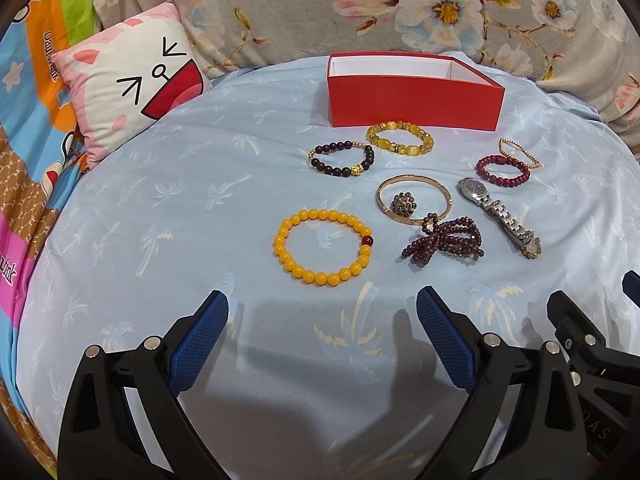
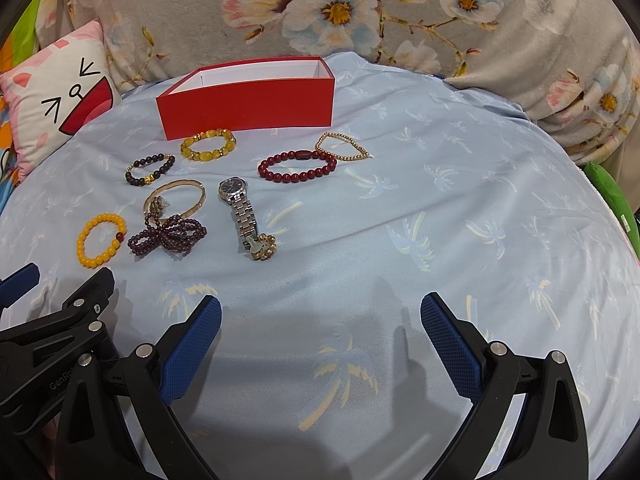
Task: Organize jewelry
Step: 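Close the right tool on the silver wristwatch band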
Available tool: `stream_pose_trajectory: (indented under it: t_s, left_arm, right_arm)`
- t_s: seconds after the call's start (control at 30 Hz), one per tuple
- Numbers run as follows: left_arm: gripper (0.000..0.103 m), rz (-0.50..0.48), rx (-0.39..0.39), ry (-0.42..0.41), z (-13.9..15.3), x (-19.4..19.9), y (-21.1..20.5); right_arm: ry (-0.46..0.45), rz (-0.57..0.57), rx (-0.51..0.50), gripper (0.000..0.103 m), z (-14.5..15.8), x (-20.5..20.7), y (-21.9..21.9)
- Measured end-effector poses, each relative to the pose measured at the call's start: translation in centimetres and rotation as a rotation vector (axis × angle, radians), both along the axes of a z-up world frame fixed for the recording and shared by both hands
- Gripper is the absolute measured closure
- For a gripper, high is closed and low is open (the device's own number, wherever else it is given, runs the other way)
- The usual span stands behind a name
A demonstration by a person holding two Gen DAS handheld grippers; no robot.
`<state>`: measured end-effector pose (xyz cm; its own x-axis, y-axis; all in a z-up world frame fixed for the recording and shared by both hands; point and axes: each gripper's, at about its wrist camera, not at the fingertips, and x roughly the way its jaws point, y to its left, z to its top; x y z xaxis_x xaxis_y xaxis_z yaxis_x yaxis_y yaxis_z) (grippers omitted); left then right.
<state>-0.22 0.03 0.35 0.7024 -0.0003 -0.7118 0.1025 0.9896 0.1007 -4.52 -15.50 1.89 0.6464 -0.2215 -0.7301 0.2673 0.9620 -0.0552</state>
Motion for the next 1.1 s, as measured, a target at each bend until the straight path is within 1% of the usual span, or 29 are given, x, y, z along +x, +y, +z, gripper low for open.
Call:
stream_pose_trajectory:
  t_s: [0.13,0.4,0.53,0.77,0.93,1.03,1.1]
  left_arm:
    - [0.011,0.002,-0.004,0.009,-0.2,0.1,0.1]
    - [0.009,-0.024,0.012,-0.008,0.1,-0.4,-0.4]
    - [0.009,-0.038,0.002,0.014,0.3,-0.1,-0.3]
    - [0.008,-0.019,-0.03,0.012,1.5,0.8,1.1]
    - [0.008,0.03,-0.004,0.013,1.8,2.0,2.2]
    - [0.008,0.038,-0.04,0.037,1.9,3.0,3.3]
    - [0.008,0.05,-0.052,0.038,1.9,3.4,3.7]
  right_arm:
    - [0.003,0.008,0.011,0.007,0.1,-0.2,0.5]
    - [0.019,0.016,0.025,0.007,0.0,-0.2,-0.6]
    - [0.014,0.029,0.035,0.007,0.7,-0.4,-0.9]
    - [0.004,0.037,0.052,0.007,1.9,0.4,-2.0]
    - [0.002,0.059,0.078,0.007,2.6,1.8,-2.2]
    - [0.006,0.083,0.116,0.007,2.7,2.9,-2.2]
    - [0.006,0.091,0.114,0.009,2.8,3.7,-1.9]
